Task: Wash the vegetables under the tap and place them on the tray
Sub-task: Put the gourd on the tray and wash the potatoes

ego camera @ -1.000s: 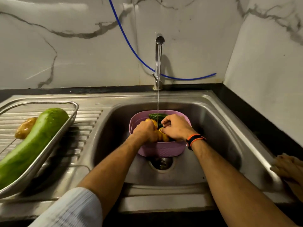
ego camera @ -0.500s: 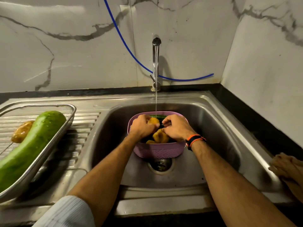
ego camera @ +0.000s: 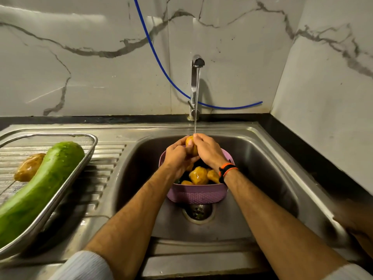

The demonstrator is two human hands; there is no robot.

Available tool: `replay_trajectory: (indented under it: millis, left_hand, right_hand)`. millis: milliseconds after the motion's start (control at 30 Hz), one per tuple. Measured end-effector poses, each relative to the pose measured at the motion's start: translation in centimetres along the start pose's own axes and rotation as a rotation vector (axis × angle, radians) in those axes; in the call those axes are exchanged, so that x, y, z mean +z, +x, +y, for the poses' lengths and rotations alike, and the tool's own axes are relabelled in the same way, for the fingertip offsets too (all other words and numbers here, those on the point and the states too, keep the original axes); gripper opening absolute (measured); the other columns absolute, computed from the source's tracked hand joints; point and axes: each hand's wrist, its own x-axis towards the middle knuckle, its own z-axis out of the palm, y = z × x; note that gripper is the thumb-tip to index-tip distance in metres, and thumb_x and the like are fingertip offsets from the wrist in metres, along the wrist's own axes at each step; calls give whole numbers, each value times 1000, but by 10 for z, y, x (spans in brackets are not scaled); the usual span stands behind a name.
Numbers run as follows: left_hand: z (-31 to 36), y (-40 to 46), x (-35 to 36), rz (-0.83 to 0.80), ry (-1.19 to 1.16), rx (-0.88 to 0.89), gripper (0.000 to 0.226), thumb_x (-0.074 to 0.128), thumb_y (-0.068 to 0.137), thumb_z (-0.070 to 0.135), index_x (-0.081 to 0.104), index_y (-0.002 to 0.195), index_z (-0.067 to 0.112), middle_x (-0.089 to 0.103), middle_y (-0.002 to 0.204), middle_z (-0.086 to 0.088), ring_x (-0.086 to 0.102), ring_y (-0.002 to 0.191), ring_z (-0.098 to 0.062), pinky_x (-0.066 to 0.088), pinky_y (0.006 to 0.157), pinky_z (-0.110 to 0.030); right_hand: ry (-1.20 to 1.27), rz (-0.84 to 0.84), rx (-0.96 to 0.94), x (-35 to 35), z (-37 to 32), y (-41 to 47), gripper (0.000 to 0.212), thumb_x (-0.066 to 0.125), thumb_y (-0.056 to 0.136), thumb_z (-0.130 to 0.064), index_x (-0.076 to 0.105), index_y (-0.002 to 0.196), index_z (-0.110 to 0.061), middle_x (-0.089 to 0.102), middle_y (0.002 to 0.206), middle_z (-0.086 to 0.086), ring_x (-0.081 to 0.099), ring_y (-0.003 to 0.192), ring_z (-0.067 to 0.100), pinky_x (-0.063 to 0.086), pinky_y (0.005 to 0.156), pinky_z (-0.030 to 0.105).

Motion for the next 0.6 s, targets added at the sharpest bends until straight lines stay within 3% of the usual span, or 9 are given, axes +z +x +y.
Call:
replay_trajectory:
  millis: [167, 233, 333, 367, 433, 500, 600]
  left_hand:
    - [-4, -2, 8, -32, -53, 16, 42, 42, 97, -12, 60, 130, 7, 67, 114, -21, 69, 88, -26, 58, 56, -27]
    - [-7, 4, 9, 29, -41, 67, 38, 44, 96, -11, 64, 124, 5, 70, 107, -18, 69, 79, -21, 57, 54, -26]
    - [-11, 13, 12, 147, -69, 107, 37, 47, 96, -10, 67, 123, 6, 72, 105, -14, 70, 94, -23, 60, 72, -30]
    - [-11, 13, 13, 159, -85, 99, 40, 46, 95, -11, 65, 126, 6, 72, 104, -14, 70, 91, -23, 60, 71, -29]
    - [-9, 6, 16, 119, -94, 59, 47, 41, 95, -14, 62, 131, 7, 70, 97, -16, 65, 72, -19, 54, 52, -24]
    - [-5, 2, 18, 88, -100, 20, 47, 39, 97, -13, 59, 134, 8, 67, 107, -20, 62, 71, -19, 50, 43, -22]
    - [-2, 1, 20, 105, -117, 45, 41, 45, 99, -8, 60, 133, 8, 66, 116, -18, 64, 75, -19, 54, 48, -24]
  right_hand:
    - [252, 104, 151, 20, -4, 19, 47, 34, 102, -50, 62, 124, -19, 63, 122, 10, 59, 114, 29, 46, 102, 50]
    - [303, 144, 111, 29, -2, 18, 44, 33, 104, -46, 57, 130, -19, 59, 129, 8, 55, 119, 27, 43, 106, 45]
    - [327, 159, 43, 36, -2, 16, 38, 35, 106, -36, 55, 132, -18, 55, 122, -1, 50, 116, 15, 39, 100, 30]
    - [339, 153, 45, 36, -4, 17, 34, 37, 106, -33, 59, 126, -18, 55, 116, -3, 51, 113, 15, 40, 98, 30]
    - [378, 172, 98, 29, -6, 24, 25, 45, 101, -31, 67, 104, -19, 63, 104, 1, 59, 107, 24, 48, 95, 37]
    - [432, 146, 157, 20, -3, 32, 27, 52, 95, -37, 72, 90, -20, 70, 100, 7, 65, 101, 29, 52, 95, 46]
    - [454, 117, 134, 24, 1, 31, 33, 43, 100, -44, 67, 113, -25, 65, 111, 7, 63, 106, 28, 54, 92, 46]
